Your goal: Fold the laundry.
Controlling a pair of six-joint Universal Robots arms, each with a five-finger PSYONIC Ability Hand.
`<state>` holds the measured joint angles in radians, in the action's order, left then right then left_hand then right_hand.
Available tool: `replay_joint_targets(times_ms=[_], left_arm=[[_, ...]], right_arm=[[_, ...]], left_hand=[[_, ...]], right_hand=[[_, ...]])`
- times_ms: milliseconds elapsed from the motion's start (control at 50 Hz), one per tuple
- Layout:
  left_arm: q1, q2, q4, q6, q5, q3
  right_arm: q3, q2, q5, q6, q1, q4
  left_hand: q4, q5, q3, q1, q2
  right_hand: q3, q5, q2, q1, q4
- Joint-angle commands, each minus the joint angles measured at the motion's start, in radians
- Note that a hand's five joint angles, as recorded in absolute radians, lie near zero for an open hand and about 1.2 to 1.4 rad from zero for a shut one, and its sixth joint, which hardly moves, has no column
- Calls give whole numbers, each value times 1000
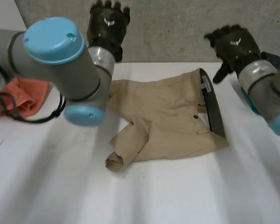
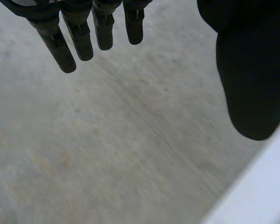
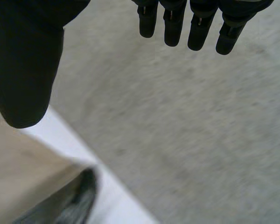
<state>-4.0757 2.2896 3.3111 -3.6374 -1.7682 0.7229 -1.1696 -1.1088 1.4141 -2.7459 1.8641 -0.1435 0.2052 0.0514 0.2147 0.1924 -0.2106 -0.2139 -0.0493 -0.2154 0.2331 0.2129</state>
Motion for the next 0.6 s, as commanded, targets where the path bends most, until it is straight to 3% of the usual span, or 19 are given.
replay_joint_targets(times_ms=[20, 100, 220, 320, 420, 540, 600], left_arm=[[99, -284, -42, 36, -8, 540], [156, -372, -41, 80, -8, 768], [210, -412, -41, 215, -5, 984], [236, -394, -39, 310, 7, 1037], [225, -326, -33, 318, 7, 1023], [126, -271, 22, 316, 0, 981], [97, -257, 91, 315, -8, 972]], right_arm=[[-232, -176, -162, 74, -57, 271], [-398, -243, -228, 176, -112, 300], [-590, -247, -311, 313, -155, 177], [-642, -203, -340, 318, -169, 53], [-622, -74, -350, 325, -169, -50], [-570, 35, -353, 325, -172, -99], [-542, 75, -354, 327, -169, -94]], left_hand=[[96, 75, 87, 109, -91], [343, 322, 333, 356, -337], [636, 616, 627, 649, -631], [634, 613, 624, 646, -628], [560, 540, 551, 573, -555], [358, 337, 348, 370, -352], [355, 334, 345, 368, -349]], right_hand=[[39, 49, 41, -59, -38], [-85, -75, -84, 66, 86], [-182, -172, -180, 163, 183], [-282, -272, -280, 263, 283], [-388, -378, -386, 368, 389], [-517, -507, -515, 498, 518], [-818, -808, -817, 799, 819]])
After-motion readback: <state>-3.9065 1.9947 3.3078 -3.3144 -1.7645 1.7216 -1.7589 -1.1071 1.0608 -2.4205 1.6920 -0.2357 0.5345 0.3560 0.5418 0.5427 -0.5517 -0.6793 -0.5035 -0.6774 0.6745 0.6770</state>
